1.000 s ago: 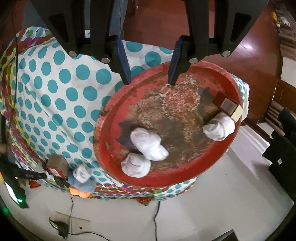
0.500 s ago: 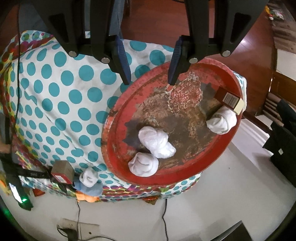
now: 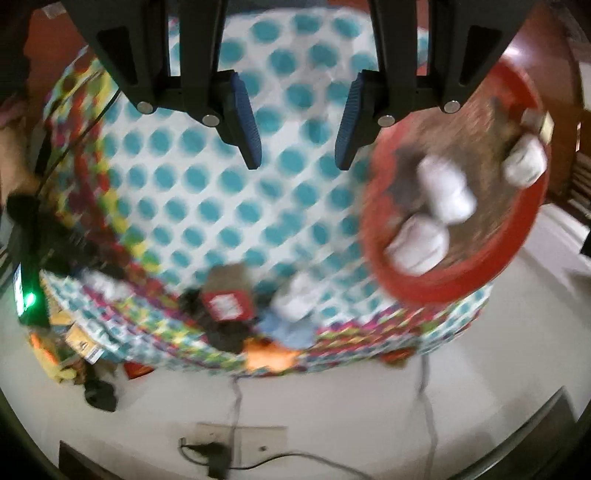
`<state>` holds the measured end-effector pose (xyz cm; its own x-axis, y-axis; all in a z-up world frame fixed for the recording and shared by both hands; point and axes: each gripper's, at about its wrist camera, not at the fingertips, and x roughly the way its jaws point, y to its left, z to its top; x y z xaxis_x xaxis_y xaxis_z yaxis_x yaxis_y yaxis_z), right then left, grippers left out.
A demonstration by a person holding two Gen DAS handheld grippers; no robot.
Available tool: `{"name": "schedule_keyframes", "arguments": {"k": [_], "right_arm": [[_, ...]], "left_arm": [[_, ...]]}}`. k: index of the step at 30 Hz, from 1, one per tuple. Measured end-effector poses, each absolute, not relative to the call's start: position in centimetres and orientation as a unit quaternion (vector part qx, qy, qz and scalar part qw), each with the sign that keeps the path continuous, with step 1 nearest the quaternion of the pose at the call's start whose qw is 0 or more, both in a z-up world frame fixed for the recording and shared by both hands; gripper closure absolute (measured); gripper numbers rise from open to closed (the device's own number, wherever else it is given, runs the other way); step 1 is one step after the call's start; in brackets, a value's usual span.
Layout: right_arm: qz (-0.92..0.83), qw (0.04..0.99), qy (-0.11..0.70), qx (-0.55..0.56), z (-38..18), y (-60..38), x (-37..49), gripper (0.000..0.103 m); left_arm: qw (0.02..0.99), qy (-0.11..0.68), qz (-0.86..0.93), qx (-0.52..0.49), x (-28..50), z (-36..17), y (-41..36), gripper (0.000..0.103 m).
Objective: Organize objects
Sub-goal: 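Grasp the red barcode box with the left tool while the right tool holds the clear bag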
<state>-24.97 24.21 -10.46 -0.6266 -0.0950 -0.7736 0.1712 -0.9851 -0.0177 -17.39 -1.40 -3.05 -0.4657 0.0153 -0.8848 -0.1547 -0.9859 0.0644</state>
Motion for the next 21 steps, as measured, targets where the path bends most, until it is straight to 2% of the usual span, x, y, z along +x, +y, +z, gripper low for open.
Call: {"name": "schedule_keyframes", "arguments": {"k": [8, 19, 20, 21], "right_arm": [[-0.896, 0.087, 0.039, 0.434, -10.9, 24.3, -25.1, 0.065], [-0.895, 0.102, 0.026, 0.434, -10.9, 24.5, -25.1, 0.061], [-0.895, 0.104, 0.024, 0.434, -10.9, 24.5, -25.1, 0.061], [-0.895, 0.105, 0.021, 0.434, -10.9, 24.6, -25.1, 0.061]], "left_arm": [[0.104, 0.081, 0.826, -0.548, -22.8, -4.7, 4.7, 0.061], [0.118, 0.011, 0.805, -0.581, -27.7, -5.2, 5.8, 0.060], [0.118, 0.001, 0.803, -0.584, -28.2, -5.2, 5.7, 0.057], [0.119, -0.010, 0.800, -0.588, -28.6, -5.3, 5.6, 0.046]]}}
